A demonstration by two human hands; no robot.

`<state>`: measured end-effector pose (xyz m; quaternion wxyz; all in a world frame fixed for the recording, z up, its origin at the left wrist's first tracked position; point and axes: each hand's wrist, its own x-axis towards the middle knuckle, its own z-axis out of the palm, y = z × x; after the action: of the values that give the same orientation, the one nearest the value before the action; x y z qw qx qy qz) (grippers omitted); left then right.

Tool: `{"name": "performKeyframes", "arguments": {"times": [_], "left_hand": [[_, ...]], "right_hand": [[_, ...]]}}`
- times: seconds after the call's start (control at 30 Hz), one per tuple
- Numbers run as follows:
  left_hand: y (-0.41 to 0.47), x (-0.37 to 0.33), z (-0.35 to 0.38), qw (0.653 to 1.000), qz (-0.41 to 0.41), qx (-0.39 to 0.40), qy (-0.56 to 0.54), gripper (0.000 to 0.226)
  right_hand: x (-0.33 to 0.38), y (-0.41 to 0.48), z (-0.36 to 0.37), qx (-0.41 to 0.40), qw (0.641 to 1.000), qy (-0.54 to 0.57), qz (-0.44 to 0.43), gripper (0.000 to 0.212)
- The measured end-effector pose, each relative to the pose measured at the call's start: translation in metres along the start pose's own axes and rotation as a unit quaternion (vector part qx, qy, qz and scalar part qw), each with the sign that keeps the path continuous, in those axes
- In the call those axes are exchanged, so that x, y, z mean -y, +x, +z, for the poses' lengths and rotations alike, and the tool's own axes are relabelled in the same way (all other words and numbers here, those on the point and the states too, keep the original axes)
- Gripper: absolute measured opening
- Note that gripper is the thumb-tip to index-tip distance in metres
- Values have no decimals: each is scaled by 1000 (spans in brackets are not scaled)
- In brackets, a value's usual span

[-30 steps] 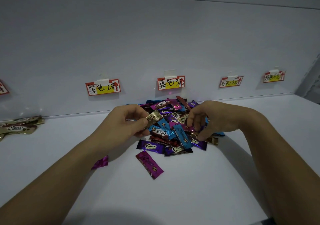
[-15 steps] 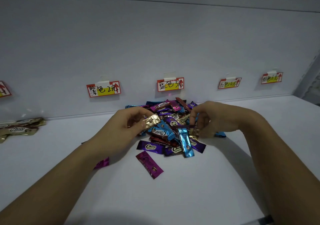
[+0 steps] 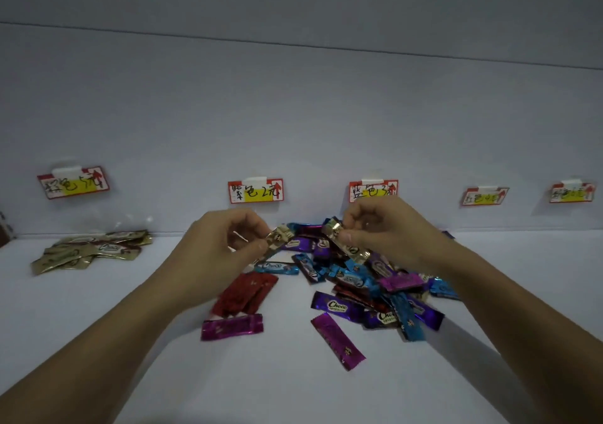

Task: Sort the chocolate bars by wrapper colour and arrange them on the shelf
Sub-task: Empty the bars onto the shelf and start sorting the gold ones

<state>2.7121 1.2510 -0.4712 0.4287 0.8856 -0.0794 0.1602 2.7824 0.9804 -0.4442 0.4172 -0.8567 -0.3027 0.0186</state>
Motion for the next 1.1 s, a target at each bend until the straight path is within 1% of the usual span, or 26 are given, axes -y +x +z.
{"name": "performKeyframes", "arguments": {"times": [0.1,0.17,0.27,0.33,0.43,0.5,0.57,0.6,0.7,0.73,0.8,0.87,0.97,1.1], "left_hand": [[-15,29,-43,996,-21,-55,60,18],[-24,55,-73,986,-32,-116,112,20],[-39,94,-111,963,-71,-221,139,20],[-49,117,-126,944,-89,-270,166,20],[-54,145,-140,926,-78,-304,208,22],[-50,157,-147,923,-81,-302,224,21],[-47,164,-147,923,-114,-270,250,20],[-47,167,-146,922,-130,-250,266,21],[-50,170,-145,913,-156,-221,306,23],[-52,168,-145,908,-162,-220,319,22],[-56,163,-144,898,-167,-216,345,20],[-60,157,-143,893,-164,-208,363,19],[-65,147,-139,897,-144,-191,373,20],[-63,126,-117,907,-80,-128,394,28]], "right_hand": [[28,36,30,38,997,-56,-27,11],[47,63,57,46,992,-100,-66,12],[73,101,111,54,977,-155,-134,8],[86,123,150,29,964,-196,-178,9],[102,150,200,-14,955,-210,-210,12],[109,164,225,-33,948,-225,-222,13],[114,173,244,-51,935,-261,-236,16],[117,175,251,-52,922,-293,-247,17],[124,179,270,-11,884,-388,-259,19],[125,179,274,3,877,-407,-256,20],[125,178,276,5,867,-430,-252,21],[123,173,270,1,872,-425,-245,25],[113,159,245,-10,894,-388,-226,29],[88,129,191,-24,907,-374,-193,29]]}}
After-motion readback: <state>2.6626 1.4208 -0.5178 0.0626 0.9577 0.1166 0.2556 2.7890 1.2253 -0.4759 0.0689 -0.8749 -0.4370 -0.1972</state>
